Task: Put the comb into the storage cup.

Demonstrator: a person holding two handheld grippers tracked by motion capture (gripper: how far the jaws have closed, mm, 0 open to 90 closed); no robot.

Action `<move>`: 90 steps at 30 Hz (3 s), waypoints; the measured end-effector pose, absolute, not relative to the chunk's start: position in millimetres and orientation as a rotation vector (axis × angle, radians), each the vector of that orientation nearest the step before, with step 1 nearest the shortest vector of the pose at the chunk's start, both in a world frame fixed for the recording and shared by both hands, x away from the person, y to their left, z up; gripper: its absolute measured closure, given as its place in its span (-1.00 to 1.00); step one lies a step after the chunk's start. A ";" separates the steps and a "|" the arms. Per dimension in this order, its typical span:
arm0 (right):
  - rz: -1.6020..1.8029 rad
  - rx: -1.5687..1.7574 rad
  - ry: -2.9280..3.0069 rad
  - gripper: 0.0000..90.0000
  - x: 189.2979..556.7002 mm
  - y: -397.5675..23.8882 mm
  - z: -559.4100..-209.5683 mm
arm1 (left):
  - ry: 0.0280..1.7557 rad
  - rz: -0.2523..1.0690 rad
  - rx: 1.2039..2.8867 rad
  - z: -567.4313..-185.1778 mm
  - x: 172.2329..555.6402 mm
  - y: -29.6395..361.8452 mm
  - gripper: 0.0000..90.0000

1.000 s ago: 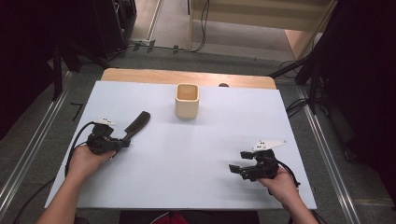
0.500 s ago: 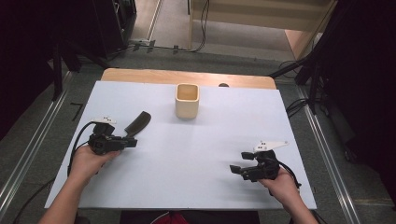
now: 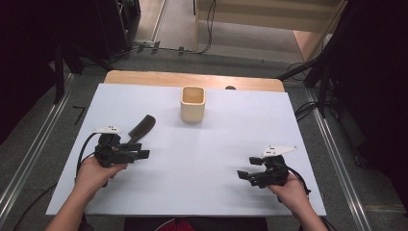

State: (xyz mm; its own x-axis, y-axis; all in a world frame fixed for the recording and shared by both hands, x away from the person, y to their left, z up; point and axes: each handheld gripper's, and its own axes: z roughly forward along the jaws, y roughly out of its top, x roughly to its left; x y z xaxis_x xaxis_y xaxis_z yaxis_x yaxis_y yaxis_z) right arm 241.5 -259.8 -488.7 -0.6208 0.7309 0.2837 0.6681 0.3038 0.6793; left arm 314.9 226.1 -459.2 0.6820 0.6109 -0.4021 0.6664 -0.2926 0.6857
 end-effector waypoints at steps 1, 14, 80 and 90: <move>1.226 1.329 2.470 -0.58 241.5 -260.0 -488.7 | 0.978 -0.068 1.997 -459.4 313.0 225.3 -0.15; 1.224 1.333 2.469 -0.58 240.6 -261.5 -489.2 | 0.957 -0.006 2.007 -459.7 291.7 222.9 -0.33; 1.223 1.347 2.471 -0.58 240.8 -261.5 -489.8 | 1.160 0.206 2.041 -464.1 318.5 273.1 -0.40; 1.222 1.347 2.472 -0.58 240.8 -261.5 -489.9 | 1.198 0.200 2.050 -469.9 321.7 274.1 -0.40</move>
